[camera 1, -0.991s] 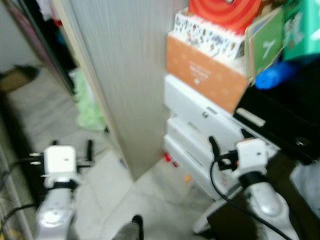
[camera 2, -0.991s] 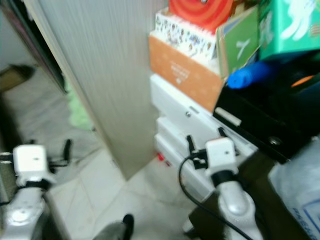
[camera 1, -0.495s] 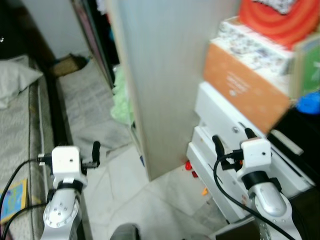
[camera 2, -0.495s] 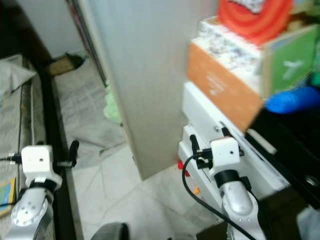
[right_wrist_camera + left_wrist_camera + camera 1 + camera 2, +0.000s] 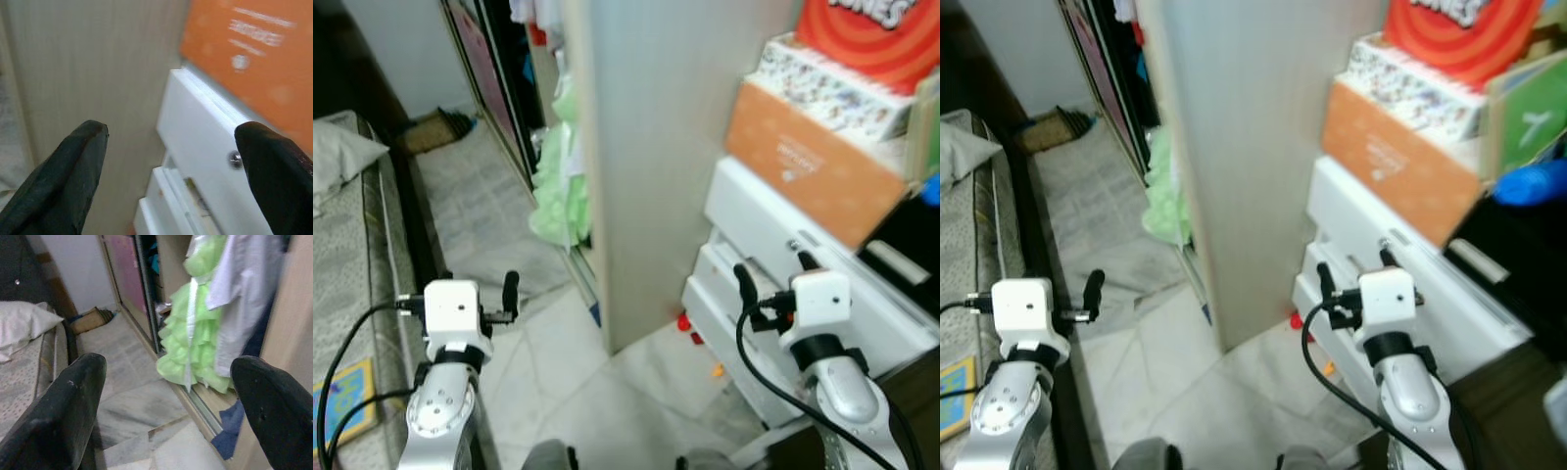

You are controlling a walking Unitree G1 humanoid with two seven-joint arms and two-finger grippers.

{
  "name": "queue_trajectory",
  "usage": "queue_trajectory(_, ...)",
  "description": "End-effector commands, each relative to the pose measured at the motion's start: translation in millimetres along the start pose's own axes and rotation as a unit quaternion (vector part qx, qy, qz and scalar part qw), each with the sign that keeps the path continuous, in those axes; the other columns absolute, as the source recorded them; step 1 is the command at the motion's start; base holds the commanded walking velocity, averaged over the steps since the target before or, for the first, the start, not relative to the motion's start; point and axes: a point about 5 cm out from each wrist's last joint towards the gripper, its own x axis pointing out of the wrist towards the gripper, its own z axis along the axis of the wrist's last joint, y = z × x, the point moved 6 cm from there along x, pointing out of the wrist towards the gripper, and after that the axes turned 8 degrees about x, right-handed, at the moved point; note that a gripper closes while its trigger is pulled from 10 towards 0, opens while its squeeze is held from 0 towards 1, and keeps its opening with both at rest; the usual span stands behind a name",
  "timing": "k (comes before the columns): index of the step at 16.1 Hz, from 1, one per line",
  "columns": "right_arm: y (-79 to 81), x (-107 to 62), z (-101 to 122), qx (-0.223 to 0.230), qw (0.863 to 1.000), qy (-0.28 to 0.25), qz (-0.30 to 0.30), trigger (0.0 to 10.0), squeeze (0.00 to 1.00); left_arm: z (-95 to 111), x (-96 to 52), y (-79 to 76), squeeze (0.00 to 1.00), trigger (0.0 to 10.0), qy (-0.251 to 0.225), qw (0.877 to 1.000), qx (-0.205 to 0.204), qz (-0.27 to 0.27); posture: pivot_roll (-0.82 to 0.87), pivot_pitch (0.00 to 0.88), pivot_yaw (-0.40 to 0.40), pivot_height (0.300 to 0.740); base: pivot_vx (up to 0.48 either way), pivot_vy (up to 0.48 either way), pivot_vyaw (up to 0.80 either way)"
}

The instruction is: Clean up the room

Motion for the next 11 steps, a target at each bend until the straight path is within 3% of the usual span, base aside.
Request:
queue_trajectory(1,6.7,1.6,2.9,0.006,1.0,-0.007,0.011,10.0,0.0,-3.0,-1.3,6.3,0.0,10.0,0.007,1.0,0.005,0.007,-0.07,0.114,-0.015,0.74,0.0,0.0,0.0)
queue_trajectory(4,7.9,1.8,2.9,-0.005,1.0,-0.007,0.013,10.0,0.0,-2.2,-1.1,4.3,0.0,10.0,0.006,1.0,0.01,0.004,-0.07,0.112,-0.014,0.74,0.0,0.0,0.0)
queue_trajectory(11,10.1,2.6,4.0,-0.007,1.0,-0.012,0.023,10.0,0.0,-3.2,-2.6,1.6,0.0,10.0,0.009,1.0,0.011,0.005,-0.06,0.106,-0.015,0.74,0.0,0.0,0.8)
